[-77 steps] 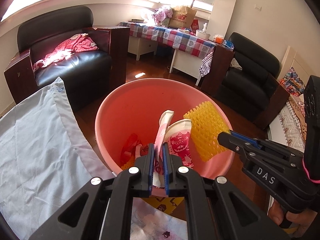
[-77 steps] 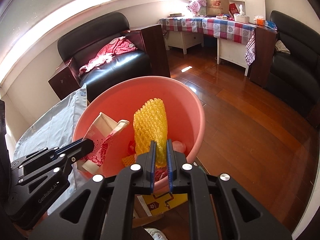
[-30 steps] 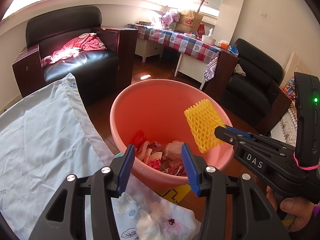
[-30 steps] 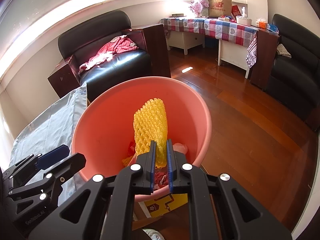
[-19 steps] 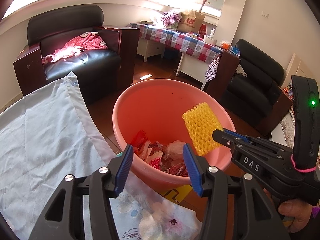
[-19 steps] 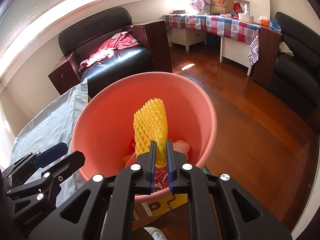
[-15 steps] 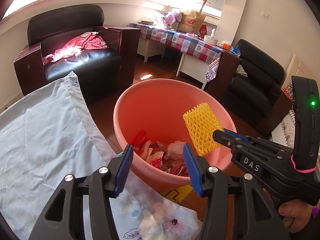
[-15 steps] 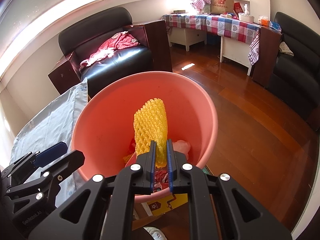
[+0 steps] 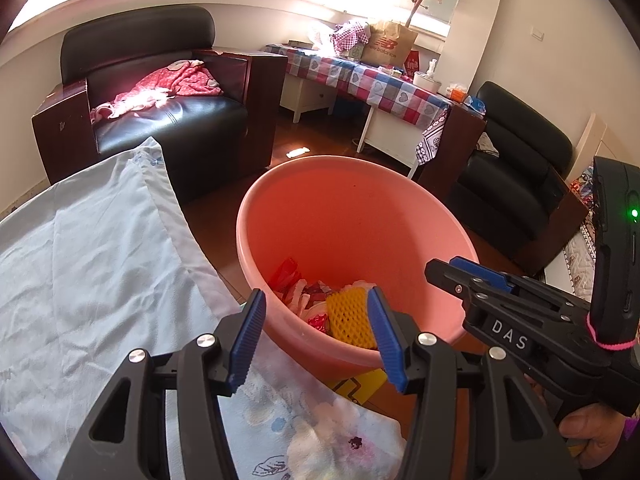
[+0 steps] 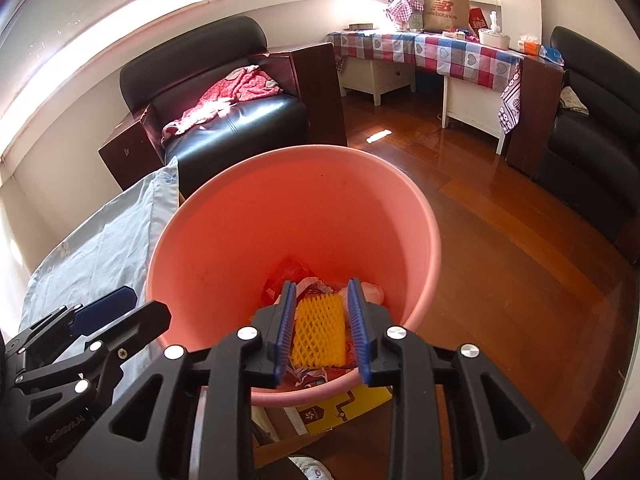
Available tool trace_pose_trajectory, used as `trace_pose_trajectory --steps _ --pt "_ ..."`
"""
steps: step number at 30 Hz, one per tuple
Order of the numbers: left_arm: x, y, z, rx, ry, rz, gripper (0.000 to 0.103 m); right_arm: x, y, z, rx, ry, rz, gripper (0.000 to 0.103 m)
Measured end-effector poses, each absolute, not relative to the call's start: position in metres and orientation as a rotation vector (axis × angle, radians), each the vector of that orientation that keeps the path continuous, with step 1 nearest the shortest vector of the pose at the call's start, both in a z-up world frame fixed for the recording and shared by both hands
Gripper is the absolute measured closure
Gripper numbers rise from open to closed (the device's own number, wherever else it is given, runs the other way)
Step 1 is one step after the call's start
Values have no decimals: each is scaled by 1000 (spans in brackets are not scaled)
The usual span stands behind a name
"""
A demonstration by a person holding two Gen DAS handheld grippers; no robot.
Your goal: Collect trash
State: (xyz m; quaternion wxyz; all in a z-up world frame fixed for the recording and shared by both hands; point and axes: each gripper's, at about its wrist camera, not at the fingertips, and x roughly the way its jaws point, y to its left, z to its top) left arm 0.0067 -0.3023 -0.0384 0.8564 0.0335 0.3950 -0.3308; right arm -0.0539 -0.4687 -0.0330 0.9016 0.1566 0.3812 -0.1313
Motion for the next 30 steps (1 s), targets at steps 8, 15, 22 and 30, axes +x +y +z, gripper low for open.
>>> trace_pose_trajectory --steps 8,15,22,30 --pt "5 -300 -37 86 811 -680 47 -59 -456 -34 307 780 -265 76" --pt "3 -292 -37 69 822 -653 47 -70 -445 -31 289 760 -248 65" --pt "1 -282 -30 45 812 -615 47 -84 -430 -27 272 736 -246 63" --pt "-14 -270 -23 49 782 -607 48 -101 -413 -24 225 723 -246 56"
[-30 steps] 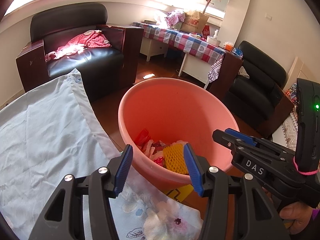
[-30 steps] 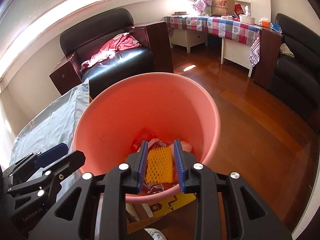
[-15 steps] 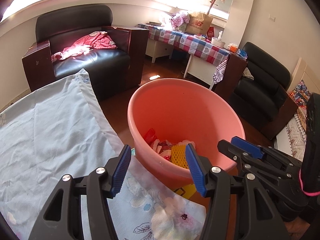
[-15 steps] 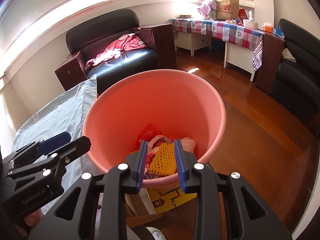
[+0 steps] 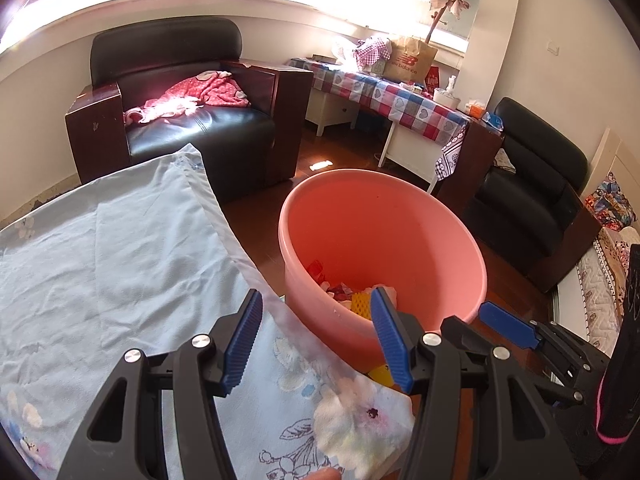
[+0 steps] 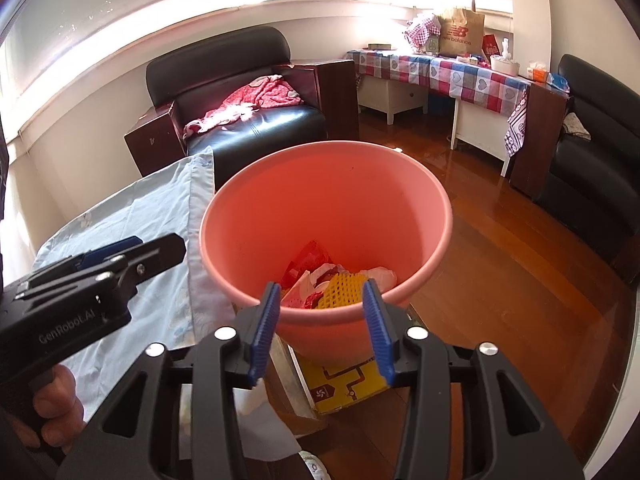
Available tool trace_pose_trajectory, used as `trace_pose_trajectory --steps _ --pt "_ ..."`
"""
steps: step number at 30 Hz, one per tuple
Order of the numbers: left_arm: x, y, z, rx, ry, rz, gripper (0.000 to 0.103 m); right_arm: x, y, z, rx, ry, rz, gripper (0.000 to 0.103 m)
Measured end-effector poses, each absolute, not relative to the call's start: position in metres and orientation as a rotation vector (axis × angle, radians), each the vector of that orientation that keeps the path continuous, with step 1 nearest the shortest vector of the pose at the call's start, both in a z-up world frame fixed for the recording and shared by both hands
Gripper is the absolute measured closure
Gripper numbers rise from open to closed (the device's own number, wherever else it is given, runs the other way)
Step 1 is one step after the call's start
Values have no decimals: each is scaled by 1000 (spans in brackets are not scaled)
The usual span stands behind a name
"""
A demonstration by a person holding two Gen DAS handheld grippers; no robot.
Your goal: Collect trash
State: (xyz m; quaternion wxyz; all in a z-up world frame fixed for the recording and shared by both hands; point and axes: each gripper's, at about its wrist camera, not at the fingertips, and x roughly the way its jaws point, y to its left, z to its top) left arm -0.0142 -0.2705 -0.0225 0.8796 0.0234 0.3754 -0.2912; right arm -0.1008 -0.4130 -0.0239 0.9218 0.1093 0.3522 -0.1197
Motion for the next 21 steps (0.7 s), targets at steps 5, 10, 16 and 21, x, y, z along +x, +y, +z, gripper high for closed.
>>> trace_pose_trajectory --steps 5,10,16,21 --pt "-25 -265 -19 58 764 -606 48 -110 -403 -20 199 705 -256 56" --pt "-36 -258 -16 60 750 -611 48 -119 -397 -15 199 687 -263 56" --pt "-47 -252 -12 62 732 -616 48 -130 -386 -10 184 673 -262 56" --pt "-56 -247 -10 62 722 -621 48 -136 -379 -8 177 664 -266 56"
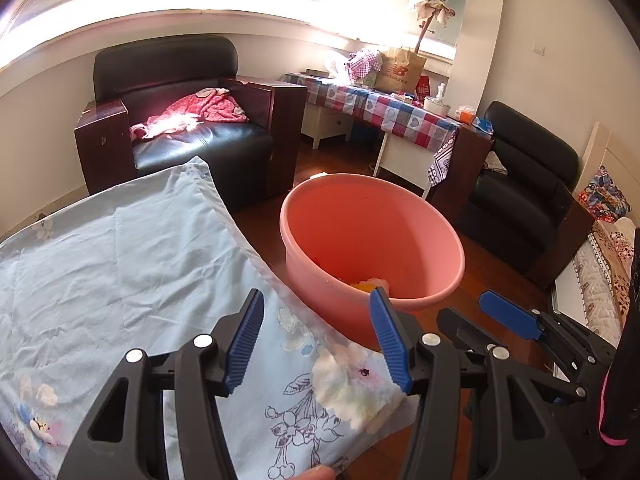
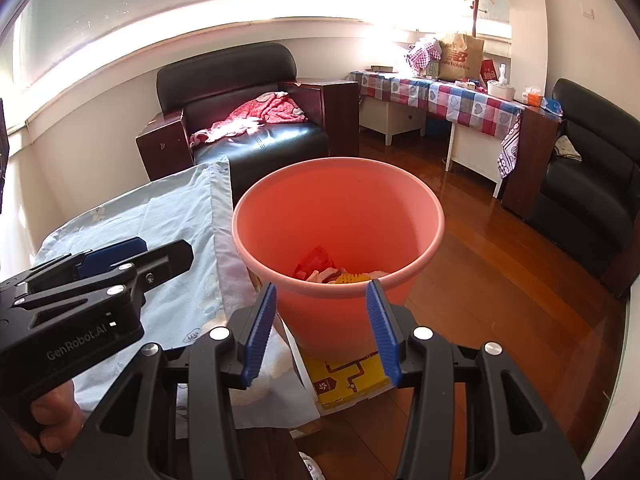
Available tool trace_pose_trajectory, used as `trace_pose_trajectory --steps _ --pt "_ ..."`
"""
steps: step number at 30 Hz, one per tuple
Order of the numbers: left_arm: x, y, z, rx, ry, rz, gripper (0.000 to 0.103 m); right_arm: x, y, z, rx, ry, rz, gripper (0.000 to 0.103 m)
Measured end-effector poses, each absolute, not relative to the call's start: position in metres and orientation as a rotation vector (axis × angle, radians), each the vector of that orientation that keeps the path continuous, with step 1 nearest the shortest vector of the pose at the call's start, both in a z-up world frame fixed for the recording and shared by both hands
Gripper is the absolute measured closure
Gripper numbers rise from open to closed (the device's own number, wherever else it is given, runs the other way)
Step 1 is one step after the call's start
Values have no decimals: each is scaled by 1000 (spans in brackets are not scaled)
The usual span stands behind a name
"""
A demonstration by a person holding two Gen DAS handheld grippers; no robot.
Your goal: Collect trash
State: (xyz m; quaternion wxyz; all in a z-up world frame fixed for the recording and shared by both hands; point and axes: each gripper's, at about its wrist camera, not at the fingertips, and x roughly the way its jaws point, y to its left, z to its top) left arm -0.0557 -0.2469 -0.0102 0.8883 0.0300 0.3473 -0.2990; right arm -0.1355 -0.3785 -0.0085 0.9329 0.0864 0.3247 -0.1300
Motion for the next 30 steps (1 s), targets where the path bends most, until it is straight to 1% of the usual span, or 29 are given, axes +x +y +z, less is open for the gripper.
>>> trace_pose_trajectory --steps 30 --pt "-59 -242 -11 56 720 -626 49 -142 -369 -7 191 652 -268 56"
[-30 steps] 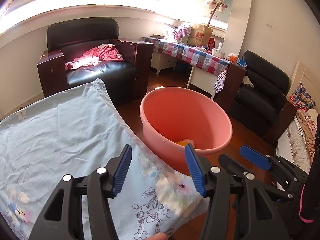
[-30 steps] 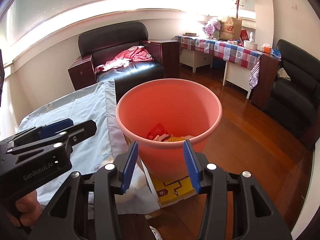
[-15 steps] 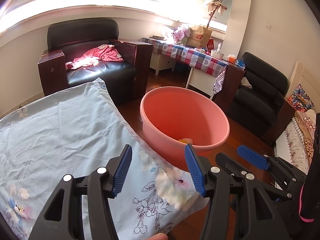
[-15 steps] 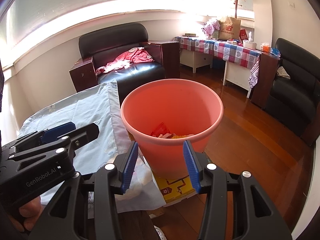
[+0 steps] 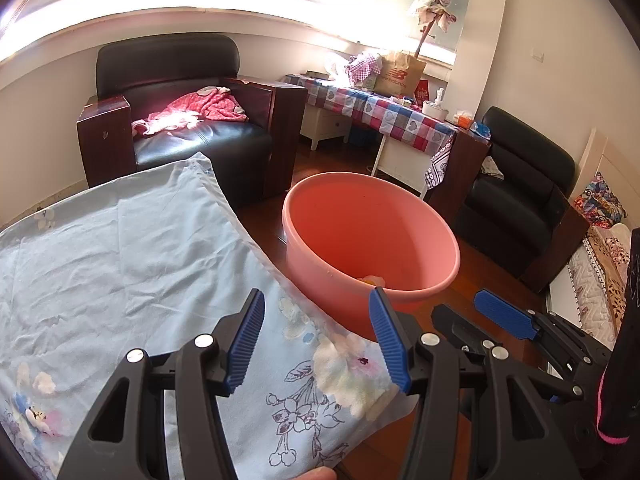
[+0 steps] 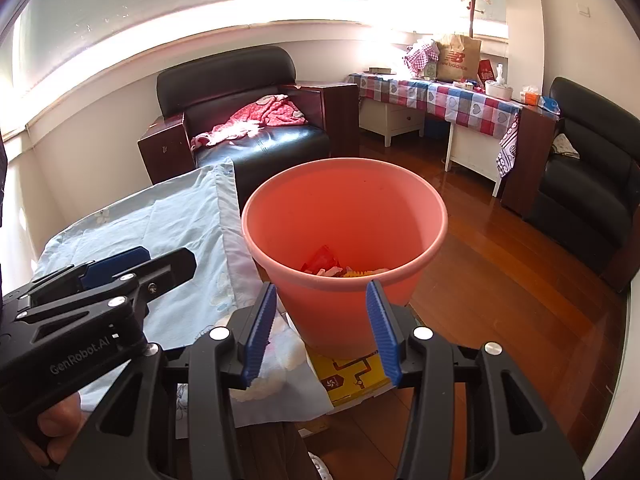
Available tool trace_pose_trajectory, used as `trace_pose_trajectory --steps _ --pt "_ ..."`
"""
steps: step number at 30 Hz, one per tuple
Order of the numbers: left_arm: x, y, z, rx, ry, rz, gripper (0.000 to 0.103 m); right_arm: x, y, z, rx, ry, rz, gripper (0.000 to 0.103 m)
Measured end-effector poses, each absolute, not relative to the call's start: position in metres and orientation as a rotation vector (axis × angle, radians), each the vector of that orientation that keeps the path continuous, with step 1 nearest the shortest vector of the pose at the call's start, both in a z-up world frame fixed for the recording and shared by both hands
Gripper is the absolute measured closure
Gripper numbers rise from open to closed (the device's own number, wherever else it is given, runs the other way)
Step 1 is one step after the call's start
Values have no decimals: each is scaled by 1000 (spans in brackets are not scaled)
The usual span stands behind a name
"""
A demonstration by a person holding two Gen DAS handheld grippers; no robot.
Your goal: Collect trash
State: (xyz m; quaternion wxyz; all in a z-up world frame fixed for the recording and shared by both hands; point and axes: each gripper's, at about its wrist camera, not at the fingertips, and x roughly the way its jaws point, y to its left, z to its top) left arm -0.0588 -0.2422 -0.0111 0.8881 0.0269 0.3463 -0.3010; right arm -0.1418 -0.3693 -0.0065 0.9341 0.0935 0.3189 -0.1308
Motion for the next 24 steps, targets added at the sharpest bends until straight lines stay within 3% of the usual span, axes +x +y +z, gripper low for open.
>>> trace_pose_trajectory --steps 24 --pt "-69 -240 -12 46 723 -618 52 -149 -378 2 221 595 -298 56"
